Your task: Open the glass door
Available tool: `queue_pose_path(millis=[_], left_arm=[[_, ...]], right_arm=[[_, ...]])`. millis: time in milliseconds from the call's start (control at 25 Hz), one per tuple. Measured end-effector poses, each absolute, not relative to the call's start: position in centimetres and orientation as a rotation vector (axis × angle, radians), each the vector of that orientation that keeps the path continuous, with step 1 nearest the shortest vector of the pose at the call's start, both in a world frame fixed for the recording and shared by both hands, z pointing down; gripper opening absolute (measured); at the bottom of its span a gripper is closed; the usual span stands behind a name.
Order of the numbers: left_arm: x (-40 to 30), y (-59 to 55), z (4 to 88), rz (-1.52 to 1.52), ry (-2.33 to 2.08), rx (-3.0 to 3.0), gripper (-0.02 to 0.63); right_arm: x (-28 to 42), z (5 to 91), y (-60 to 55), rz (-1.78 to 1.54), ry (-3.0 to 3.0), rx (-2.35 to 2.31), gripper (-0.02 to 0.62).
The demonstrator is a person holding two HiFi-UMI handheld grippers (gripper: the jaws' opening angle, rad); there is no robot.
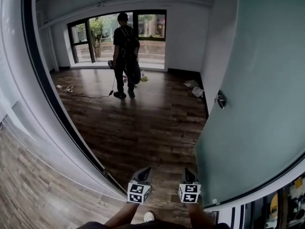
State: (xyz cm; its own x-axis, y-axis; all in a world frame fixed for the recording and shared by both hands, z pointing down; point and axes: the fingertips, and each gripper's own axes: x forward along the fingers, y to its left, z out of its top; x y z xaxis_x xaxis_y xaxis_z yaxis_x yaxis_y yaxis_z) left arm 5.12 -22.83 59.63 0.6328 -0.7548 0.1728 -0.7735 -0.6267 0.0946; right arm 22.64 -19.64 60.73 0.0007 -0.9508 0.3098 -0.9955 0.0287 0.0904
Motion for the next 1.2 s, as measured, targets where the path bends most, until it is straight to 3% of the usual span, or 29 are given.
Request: queue_pose_path(millis=[480,1200], left_arm=[[10.3,-8.5,57.4,0.138,-1.285,2.703,0.006],[2.5,2.7,56.5,0.176,-1.383,2.699,0.006]], right_arm=[[26.6,58.5,-3.6,0.145,-2.072,2.002,0.018],[22.1,56.7,6.8,0.075,-2.094,2.033,0.017]])
